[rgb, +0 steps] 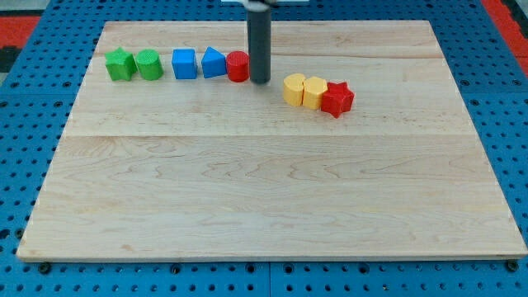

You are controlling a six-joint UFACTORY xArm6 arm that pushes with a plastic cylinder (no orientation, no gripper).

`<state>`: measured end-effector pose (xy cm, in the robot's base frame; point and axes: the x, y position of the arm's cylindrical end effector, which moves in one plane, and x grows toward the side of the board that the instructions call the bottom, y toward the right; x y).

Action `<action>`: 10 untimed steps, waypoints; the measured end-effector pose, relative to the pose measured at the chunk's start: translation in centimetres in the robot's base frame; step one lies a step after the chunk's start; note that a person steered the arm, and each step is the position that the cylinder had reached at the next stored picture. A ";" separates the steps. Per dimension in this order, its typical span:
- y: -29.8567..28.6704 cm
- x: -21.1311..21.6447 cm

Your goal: Move the red circle vertically to the top side of the blue cube

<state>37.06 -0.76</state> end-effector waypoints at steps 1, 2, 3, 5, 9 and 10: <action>-6.7 -0.9; -4.9 -3.7; -3.5 -6.5; 1.0 -8.9; -4.9 -16.8; -9.5 -16.0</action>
<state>21.05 -10.26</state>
